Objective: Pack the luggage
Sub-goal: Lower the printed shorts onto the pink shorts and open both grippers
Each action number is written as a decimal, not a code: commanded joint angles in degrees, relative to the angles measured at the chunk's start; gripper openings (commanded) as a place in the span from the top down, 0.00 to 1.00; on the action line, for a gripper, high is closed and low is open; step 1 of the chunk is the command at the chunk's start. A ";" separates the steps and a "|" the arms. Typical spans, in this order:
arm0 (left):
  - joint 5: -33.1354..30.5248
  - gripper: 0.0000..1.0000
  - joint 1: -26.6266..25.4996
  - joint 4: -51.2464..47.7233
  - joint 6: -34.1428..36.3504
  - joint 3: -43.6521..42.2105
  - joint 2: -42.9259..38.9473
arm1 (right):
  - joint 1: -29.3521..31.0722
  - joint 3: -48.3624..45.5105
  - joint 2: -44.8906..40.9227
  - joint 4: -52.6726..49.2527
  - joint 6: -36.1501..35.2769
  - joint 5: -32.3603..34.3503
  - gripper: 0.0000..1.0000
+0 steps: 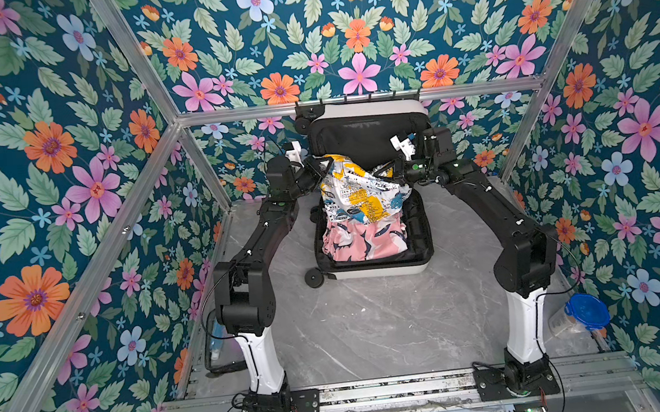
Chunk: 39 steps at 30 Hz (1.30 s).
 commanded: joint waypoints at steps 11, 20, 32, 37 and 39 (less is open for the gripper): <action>-0.65 1.00 -1.15 10.31 -1.30 6.26 5.73 | -0.32 3.99 0.80 2.61 -1.51 4.63 1.00; -1.40 1.00 -1.07 12.64 0.68 -1.05 5.79 | -0.69 -1.13 3.29 3.54 -3.30 4.99 1.00; -3.74 1.00 -1.15 10.68 1.74 -20.79 -6.93 | -0.68 -18.39 -3.34 9.63 -2.02 3.80 1.00; -4.66 1.00 -2.22 5.51 2.39 -30.32 -12.99 | -0.71 -24.72 -6.81 9.79 -2.02 3.59 1.00; -4.34 1.00 -3.01 4.00 2.58 -32.76 -14.26 | -0.70 -27.31 -8.10 10.31 -1.88 3.60 1.00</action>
